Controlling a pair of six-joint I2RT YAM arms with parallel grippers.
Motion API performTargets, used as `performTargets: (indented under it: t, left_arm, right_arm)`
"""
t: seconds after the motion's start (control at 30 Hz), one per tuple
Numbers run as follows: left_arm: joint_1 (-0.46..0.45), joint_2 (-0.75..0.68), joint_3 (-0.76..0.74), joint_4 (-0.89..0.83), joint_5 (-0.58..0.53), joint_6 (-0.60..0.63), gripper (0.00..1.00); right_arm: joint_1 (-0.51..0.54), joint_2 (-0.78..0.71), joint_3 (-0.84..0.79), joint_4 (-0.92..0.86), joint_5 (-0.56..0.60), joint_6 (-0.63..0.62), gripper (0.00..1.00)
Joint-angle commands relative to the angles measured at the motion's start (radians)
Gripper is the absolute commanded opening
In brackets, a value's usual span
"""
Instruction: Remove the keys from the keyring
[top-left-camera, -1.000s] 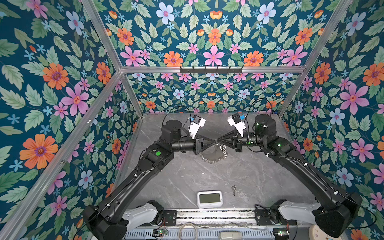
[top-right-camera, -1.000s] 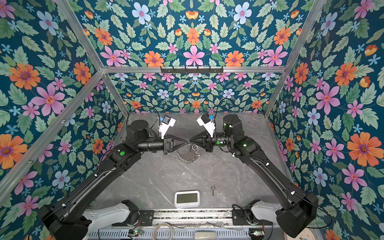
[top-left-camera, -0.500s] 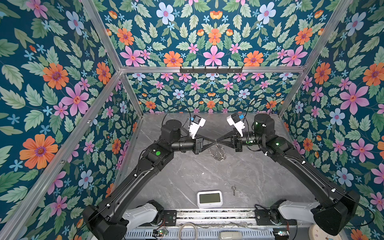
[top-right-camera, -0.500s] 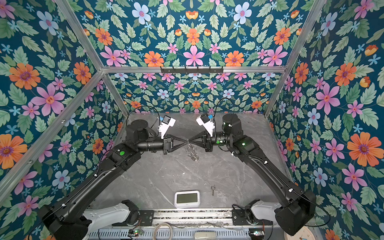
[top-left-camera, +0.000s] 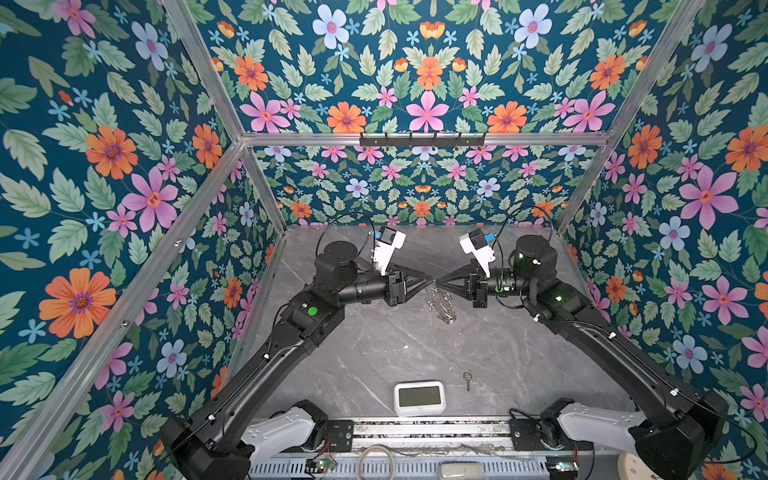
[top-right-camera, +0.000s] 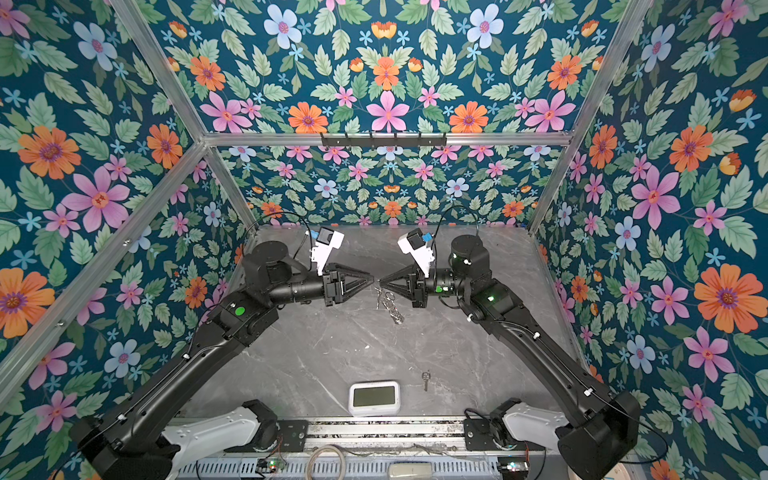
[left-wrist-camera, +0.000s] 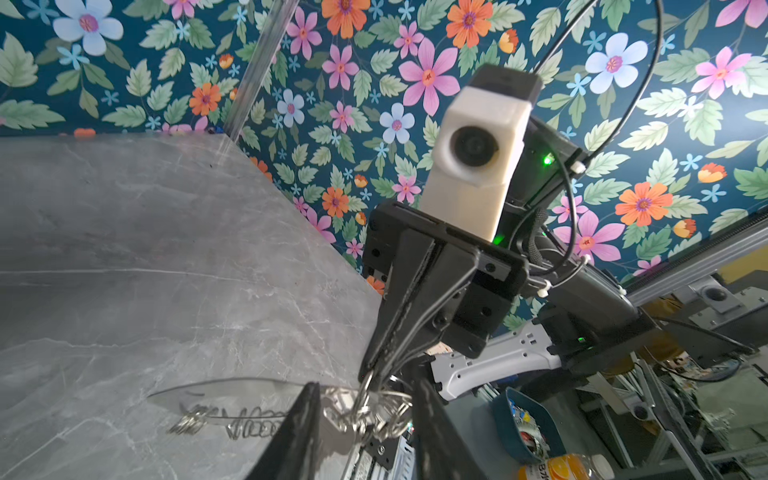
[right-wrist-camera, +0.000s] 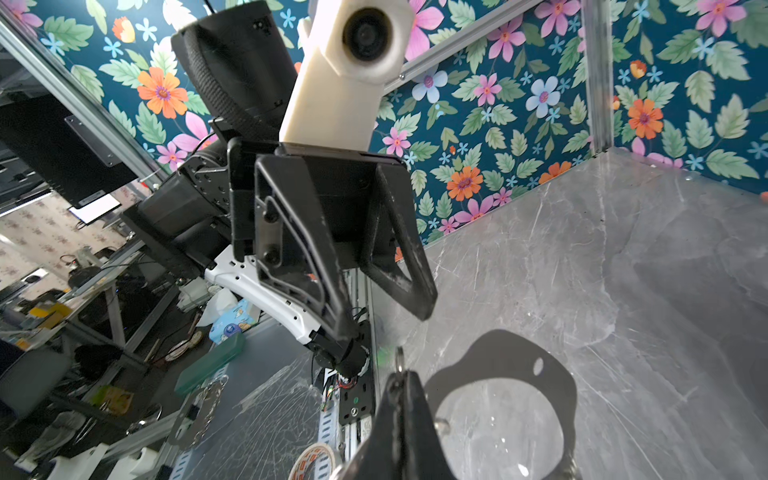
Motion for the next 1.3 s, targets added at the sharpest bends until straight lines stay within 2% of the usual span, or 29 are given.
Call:
performTargets:
  t: [0.0,0.23,0.47,0.67,0.93,1.17,1.27]
  left_arm:
    - [0.001,-0.018,-0.018,0.058,-0.054,0.016,0.49]
    - [0.001,-0.063,-0.103,0.136,-0.052,0.067,0.60]
    - [0.001,-0.066,-0.174,0.292,0.057,0.037,0.60]
    - [0.001,-0.058,-0.188,0.401,0.105,0.012,0.41]
    - [0.001,0.005,-0.168,0.435,0.126,-0.008,0.34]
    - [0.001,0.026,-0.148,0.450,0.138,-0.018,0.13]
    - [0.001,0.025,-0.143,0.450,0.138,-0.020,0.07]
  right_arm:
    - [0.001,-0.026,-0.016,0.084,0.054,0.027,0.00]
    - [0.001,-0.064,-0.040,0.113,0.086,0.028,0.00]
    - [0.001,-0.081,-0.078,0.199,0.079,0.069,0.00]
    - [0.003,-0.088,-0.094,0.242,0.075,0.100,0.00]
    - [0.010,-0.096,-0.097,0.246,0.080,0.104,0.00]
    - [0.022,-0.092,-0.094,0.239,0.083,0.098,0.00]
    - [0.024,-0.093,-0.097,0.236,0.083,0.097,0.00]
